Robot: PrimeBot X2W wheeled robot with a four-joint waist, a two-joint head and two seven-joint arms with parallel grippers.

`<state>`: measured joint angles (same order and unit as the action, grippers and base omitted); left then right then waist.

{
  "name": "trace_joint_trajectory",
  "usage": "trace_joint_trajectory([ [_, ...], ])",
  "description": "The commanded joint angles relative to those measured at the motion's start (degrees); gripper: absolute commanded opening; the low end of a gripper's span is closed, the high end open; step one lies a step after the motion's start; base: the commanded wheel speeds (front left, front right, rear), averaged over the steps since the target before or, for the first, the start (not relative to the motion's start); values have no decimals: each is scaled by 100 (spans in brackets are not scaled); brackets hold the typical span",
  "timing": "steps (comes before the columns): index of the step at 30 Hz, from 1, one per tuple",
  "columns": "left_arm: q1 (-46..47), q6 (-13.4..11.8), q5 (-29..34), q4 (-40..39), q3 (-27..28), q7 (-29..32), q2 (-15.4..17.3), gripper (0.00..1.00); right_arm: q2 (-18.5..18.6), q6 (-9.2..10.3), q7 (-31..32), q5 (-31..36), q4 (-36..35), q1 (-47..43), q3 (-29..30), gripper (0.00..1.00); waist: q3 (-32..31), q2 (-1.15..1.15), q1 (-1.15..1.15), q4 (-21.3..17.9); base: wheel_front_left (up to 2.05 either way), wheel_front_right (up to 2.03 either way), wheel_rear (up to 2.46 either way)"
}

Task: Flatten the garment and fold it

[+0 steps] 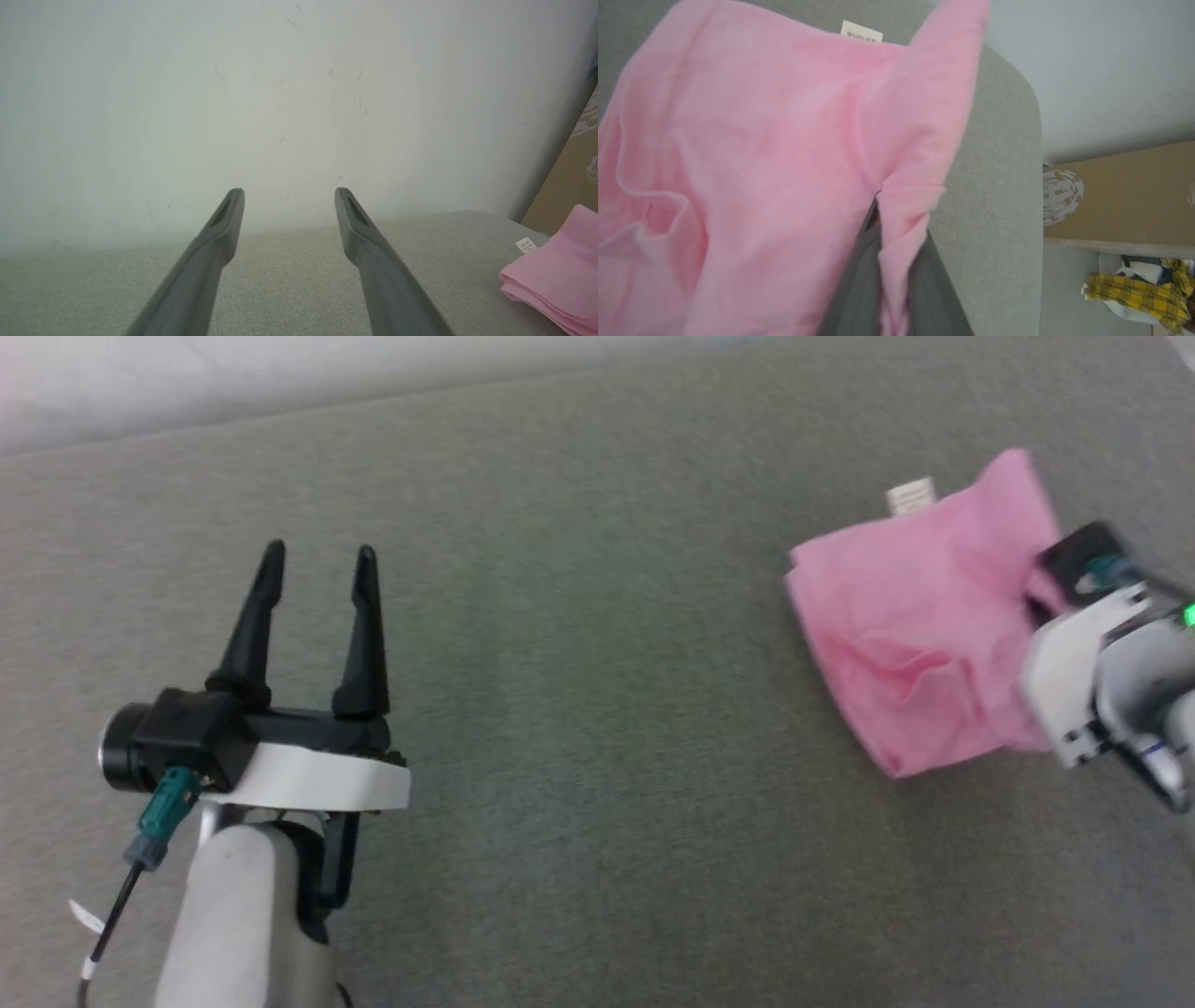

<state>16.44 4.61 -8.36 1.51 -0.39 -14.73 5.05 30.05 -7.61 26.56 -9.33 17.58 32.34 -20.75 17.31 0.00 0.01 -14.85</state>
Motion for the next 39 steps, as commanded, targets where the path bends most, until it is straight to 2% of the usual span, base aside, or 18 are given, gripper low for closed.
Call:
trace_joint_trajectory([
  [1, 84, 40, 66, -26, -5, -27, 82, 100, 13, 12, -81, -60, 91, 128, 51, 0, 737, 0, -1, -752, 0, 0, 0],
  [4, 210, 58, 157, -96, -22, 37, 255, 100, 153, 12, -399, 2, 697, 444, 363, 0, 1010, 0, -1, -935, 0, 0, 0],
  [8, 375, 77, 238, -282, -58, 225, 435, 100, 224, 12, -861, 216, 1514, 818, 844, 0, 1318, 0, -1, -987, 0, 0, 0],
  [14, 563, 90, 330, -609, -146, 521, 599, 100, 287, 12, -1616, 685, 2388, 1304, 1532, 0, 1686, 0, -1, -765, 0, 0, 0],
  [22, 540, 37, 334, -859, -167, 647, 659, 100, 196, 12, -2263, 1342, 3050, 1757, 2413, 0, 1829, 0, -1, -444, 0, 0, 0],
  [23, 521, 30, 323, -851, -168, 637, 657, 100, 176, 12, -2319, 1414, 3096, 1787, 2510, 5, 1807, 0, -1, -418, 0, 0, 0],
  [24, 503, 23, 311, -829, -174, 621, 648, 100, 163, 12, -2364, 1500, 3139, 1805, 2593, 37, 1773, 0, -1, -391, 0, 0, 0],
  [25, 487, 13, 290, -797, -178, 593, 626, 100, 141, 12, -2397, 1568, 3182, 1810, 2667, 100, 1727, 0, -1, -364, 0, 0, 0],
  [32, 330, -30, 100, -360, -301, 252, 341, 100, 114, 12, -2990, 1808, 3109, 1649, 3153, 100, 1052, 0, -1, -54, 0, 0, 0],
  [35, 220, -48, -16, -100, -325, 115, 204, 100, 165, 12, -3273, 1648, 2985, 1502, 3068, 100, 616, 0, -1, 143, 0, 0, 0],
  [39, 3, -84, -187, 231, -318, 15, 53, 100, 115, 12, -3518, 1114, 2611, 1196, 2852, 100, -1, 0, -1, 409, 0, 0, 0],
])
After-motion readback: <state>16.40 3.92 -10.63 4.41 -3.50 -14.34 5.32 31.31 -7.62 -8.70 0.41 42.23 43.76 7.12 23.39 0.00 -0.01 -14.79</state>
